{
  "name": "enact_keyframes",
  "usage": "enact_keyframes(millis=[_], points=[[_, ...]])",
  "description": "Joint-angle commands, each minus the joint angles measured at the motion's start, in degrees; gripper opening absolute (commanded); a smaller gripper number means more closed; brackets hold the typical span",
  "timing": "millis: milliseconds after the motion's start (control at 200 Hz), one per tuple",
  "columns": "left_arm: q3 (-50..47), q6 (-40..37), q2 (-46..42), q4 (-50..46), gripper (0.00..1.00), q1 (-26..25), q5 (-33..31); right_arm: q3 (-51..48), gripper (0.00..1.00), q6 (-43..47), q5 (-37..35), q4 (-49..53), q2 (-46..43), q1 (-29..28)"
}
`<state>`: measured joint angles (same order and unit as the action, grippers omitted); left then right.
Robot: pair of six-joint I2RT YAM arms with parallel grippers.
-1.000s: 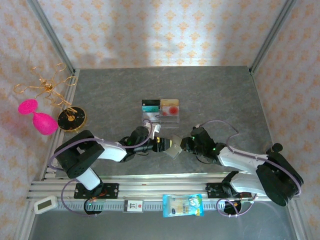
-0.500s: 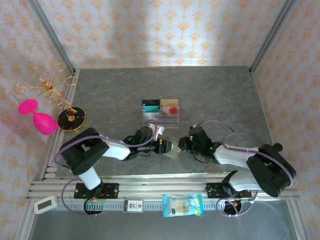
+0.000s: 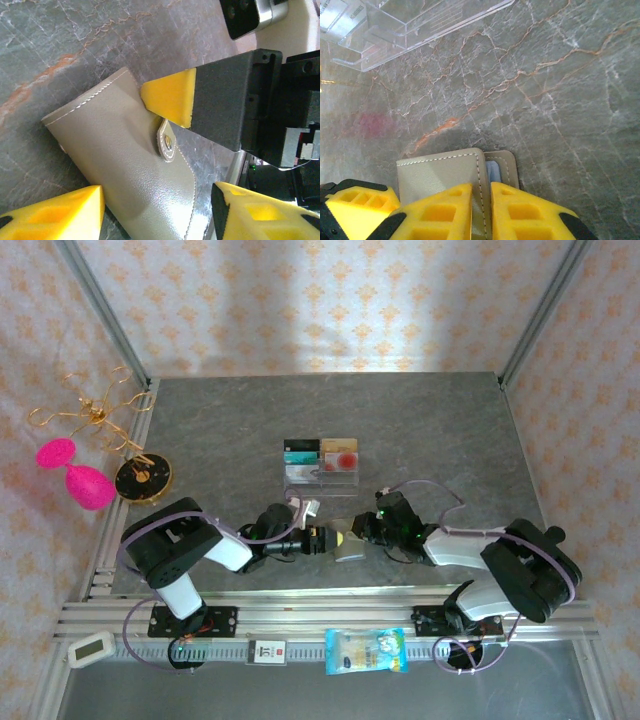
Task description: Take the credit cards out of the card holder
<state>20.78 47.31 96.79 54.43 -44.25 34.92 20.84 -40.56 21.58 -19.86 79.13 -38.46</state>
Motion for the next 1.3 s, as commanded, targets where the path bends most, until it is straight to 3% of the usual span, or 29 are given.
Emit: enact_keyframes(millis=[0, 170, 245, 440, 701, 901, 1126, 1226, 1296], points=[[0.1, 1.4, 0.2, -3.2, 0.57, -0.8, -1.7, -0.6, 0.18, -1.3, 1.7, -1.8, -0.1, -0.3], [-2.0, -0.6, -8.2, -10.9, 0.6, -0.9, -9.0, 0.6, 0.34, 1.3, -5.5, 8.4, -7.8, -0.4], [-2.1, -1.7, -10.5, -14.2, 0.63, -1.3, -11.6, 0.8, 0.37, 1.6, -7.2, 11.8, -11.0, -0.5], [1.0, -2.4, -5.3, -15.0, 0.64, -4.0, -10.5, -1.6, 0.37, 0.1, -6.1, 12.6, -12.4, -2.0], [5.0, -3.7, -2.0, -17.6, 0.65, -5.1, -9.6, -5.3, 0.3, -3.1, -1.8, 1.4, -6.3, -5.4], [5.6, -2.9, 0.6, -16.1, 0.53, -5.5, -7.7, -6.6, 0.27, -3.8, 2.4, -7.1, -2.0, -6.1], [4.7, -2.7, 0.3, -13.7, 0.29, -5.5, -6.9, -5.5, 0.23, -3.6, 3.0, -7.4, -1.2, -6.4], [3.7, -2.4, -0.2, -11.1, 0.06, -5.5, -6.2, -4.6, 0.23, -3.1, 2.7, -6.4, -1.2, -6.6], [2.3, -2.2, -1.6, -9.5, 0.0, -5.4, -6.4, -3.2, 0.25, -2.2, 1.4, -4.2, -2.0, -6.6]])
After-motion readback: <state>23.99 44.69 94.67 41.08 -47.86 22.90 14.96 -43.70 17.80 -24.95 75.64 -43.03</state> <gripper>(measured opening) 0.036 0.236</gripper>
